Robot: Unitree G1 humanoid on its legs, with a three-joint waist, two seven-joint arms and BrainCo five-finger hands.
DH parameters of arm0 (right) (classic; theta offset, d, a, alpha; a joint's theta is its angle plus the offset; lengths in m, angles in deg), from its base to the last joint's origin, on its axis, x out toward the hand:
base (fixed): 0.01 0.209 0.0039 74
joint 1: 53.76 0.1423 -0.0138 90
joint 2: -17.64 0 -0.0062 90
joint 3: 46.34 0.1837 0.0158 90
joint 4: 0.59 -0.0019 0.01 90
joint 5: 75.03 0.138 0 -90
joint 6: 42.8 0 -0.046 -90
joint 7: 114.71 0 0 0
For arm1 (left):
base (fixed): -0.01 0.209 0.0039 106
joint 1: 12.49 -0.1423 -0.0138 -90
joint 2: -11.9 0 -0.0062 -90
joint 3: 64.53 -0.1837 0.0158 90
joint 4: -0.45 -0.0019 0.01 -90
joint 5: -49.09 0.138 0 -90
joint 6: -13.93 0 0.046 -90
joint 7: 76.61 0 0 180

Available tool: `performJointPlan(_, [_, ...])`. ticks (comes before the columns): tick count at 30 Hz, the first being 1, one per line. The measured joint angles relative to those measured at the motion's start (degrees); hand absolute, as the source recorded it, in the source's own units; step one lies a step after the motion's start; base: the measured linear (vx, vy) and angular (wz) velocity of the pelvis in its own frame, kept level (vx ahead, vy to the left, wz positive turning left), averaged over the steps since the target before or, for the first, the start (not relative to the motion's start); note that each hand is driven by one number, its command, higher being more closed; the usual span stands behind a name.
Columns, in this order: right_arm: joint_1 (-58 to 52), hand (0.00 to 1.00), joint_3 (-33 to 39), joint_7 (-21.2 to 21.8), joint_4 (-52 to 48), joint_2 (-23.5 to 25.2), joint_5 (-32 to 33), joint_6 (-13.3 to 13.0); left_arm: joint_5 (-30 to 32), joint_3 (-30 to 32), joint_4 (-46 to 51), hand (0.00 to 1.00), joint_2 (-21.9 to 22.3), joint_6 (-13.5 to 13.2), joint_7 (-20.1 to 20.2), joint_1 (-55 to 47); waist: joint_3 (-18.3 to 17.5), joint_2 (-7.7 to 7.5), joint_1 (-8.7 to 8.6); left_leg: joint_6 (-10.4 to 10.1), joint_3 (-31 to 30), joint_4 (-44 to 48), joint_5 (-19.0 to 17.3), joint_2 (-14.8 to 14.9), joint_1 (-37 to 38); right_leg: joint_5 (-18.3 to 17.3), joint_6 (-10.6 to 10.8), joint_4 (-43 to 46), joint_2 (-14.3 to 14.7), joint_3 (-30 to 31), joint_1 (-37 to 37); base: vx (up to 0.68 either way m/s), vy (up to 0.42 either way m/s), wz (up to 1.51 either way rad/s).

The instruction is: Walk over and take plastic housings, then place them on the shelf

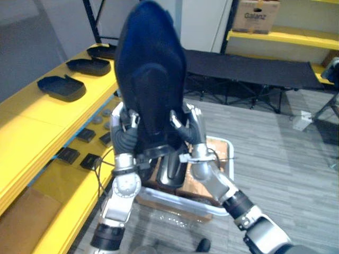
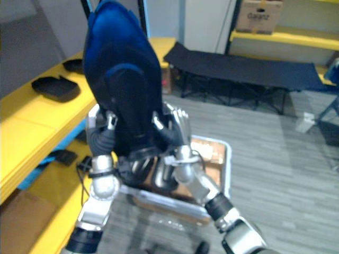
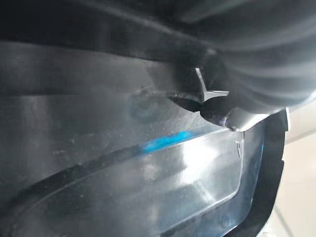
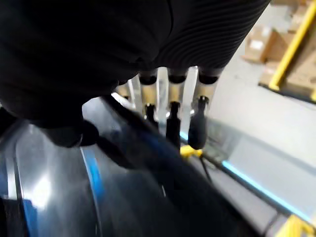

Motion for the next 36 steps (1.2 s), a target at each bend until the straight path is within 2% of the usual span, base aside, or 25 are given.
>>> performJointPlan(3, [-0.4,0.00,0.1,4.4,0.7,0.1,6.0,-0.3,1.1,-0.7,0.0,1.00,-0.5,1.6,-0.1,0.7,0.0,0.00,-0.34,0.0,0.0,0.0,0.0,0.0,0.0,0.0,0.0,0.0,0.0,0.0,-0.1,0.00,0.000,0.00])
performJointPlan(4, [-1.2,0.00,0.6,8.3,1.5,0.1,9.8,-0.8,2.3,-1.6,0.0,1.00,-1.3,2.9,-0.1,0.7,0.0,0.00,-0.38,-0.1,0.1,0.0,0.0,0.0,0.0,-0.1,0.1,0.0,0.0,0.1,-0.1,0.00,0.000,0.00])
performJointPlan(6, [-2.4,0.00,1.2,11.4,2.4,-0.4,12.1,-0.9,2.8,-2.4,0.0,1.00,-2.0,4.5,0.1,0.7,0.0,0.01,-0.40,-0.1,0.1,-0.1,-0.1,0.1,0.0,-0.1,0.1,0.0,0.1,0.1,-0.1,0.00,0.000,0.00])
performJointPlan(7, [-4.0,0.00,2.3,14.2,2.3,-0.5,15.1,-1.4,3.7,-3.4,0.0,1.00,-2.5,6.1,0.2,0.7,0.0,0.01,-0.42,-0.1,0.2,-0.1,-0.1,0.1,0.0,-0.1,0.1,0.0,0.1,0.2,-0.2,0.02,0.002,-0.03])
performJointPlan(10, [-6.6,0.00,6.4,19.9,0.2,-0.7,21.0,-2.7,4.8,-4.0,0.0,1.00,-2.3,7.5,0.9,0.1,0.0,0.01,-0.56,-0.2,1.0,-0.1,-0.1,0.2,0.2,0.0,0.3,0.0,0.2,0.9,-0.5,0.01,0.003,-0.12])
performJointPlan(12, [-7.1,0.00,8.7,22.0,-1.5,-1.0,22.7,-3.3,5.0,-3.9,0.0,1.00,-1.8,7.6,0.9,-0.4,0.0,0.02,-0.79,-0.1,1.7,-0.1,-0.2,0.3,0.3,0.0,0.2,0.0,0.3,1.5,-0.6,0.01,0.003,-0.17])
performJointPlan(13, [-7.7,0.00,10.7,23.0,-3.2,-1.5,23.5,-3.9,6.3,-3.7,0.0,1.00,-1.6,7.7,0.7,-0.7,0.0,0.01,-1.39,-0.1,1.7,-0.1,-0.3,0.3,0.4,0.0,0.3,0.0,0.3,1.5,-0.6,0.01,0.001,-0.05])
performJointPlan(17, [-9.0,0.00,17.7,26.0,-9.3,-4.2,25.4,-4.9,11.1,-1.5,-0.2,1.00,-1.6,8.5,0.5,-2.8,0.0,0.06,-2.07,0.1,3.1,-0.1,-0.8,0.3,1.1,-0.3,0.6,0.0,0.5,3.0,-0.7,0.01,0.009,-0.18])
performJointPlan(20, [-11.9,0.00,24.7,29.7,-13.2,-6.4,31.6,-5.8,13.9,3.2,-1.7,1.00,-1.9,9.3,-0.8,-6.0,0.0,0.06,-2.30,0.1,3.5,-0.2,-1.0,0.5,1.1,-0.3,0.7,0.0,0.7,3.4,-1.0,0.01,0.004,-0.08])
performJointPlan(22, [-13.9,0.00,29.9,35.1,-13.6,-7.8,39.7,-5.9,17.3,8.4,-4.2,1.00,-2.6,11.6,-4.7,-9.7,0.0,0.08,-2.47,0.0,4.6,-0.1,-1.3,0.9,1.3,-0.3,0.6,0.0,1.1,4.2,-1.3,0.02,-0.003,-0.19])
performJointPlan(24, [-15.7,0.00,31.1,38.5,-13.6,-8.4,44.5,-5.9,18.5,10.5,-6.3,1.00,-2.6,13.4,-7.1,-10.7,0.0,0.08,-2.61,-0.1,4.7,-0.1,-1.5,1.1,1.5,-0.4,0.6,0.0,1.3,4.4,-1.2,0.03,0.005,-0.10])
performJointPlan(25, [-17.8,0.00,31.7,42.9,-13.6,-8.5,49.9,-5.8,18.9,11.9,-7.9,1.00,-2.6,15.2,-9.8,-10.8,0.0,0.08,-2.80,-0.1,4.9,-0.2,-1.6,1.2,1.6,-0.4,0.7,0.0,1.3,4.5,-1.2,0.03,0.009,-0.04])
performJointPlan(28, [-21.2,0.00,31.5,49.1,-13.3,-7.7,55.5,-4.8,20.0,12.7,-8.4,1.00,-2.6,16.1,-13.9,-10.8,0.1,0.09,-3.29,0.0,5.1,-0.3,-1.8,1.2,1.7,-0.3,0.9,0.0,1.3,4.6,-1.2,0.02,0.007,-0.02])
performJointPlan(32, [-23.6,0.00,31.7,50.5,-12.3,-5.9,55.6,-4.9,20.0,14.1,-8.4,1.00,-2.3,17.0,-17.8,-10.8,0.1,0.10,-3.42,0.2,6.4,-0.3,-2.0,1.1,1.9,0.0,1.0,0.0,1.3,5.8,-1.7,0.02,0.025,-0.13])
performJointPlan(36, [-27.0,0.00,34.5,48.3,-10.6,-3.5,55.1,-5.0,17.3,18.4,-9.9,1.00,-1.8,17.2,-20.9,-10.9,0.1,0.12,-3.63,0.2,6.5,-0.5,-2.1,1.1,1.8,0.1,1.0,0.0,1.3,6.0,-2.0,0.01,0.007,-0.05])
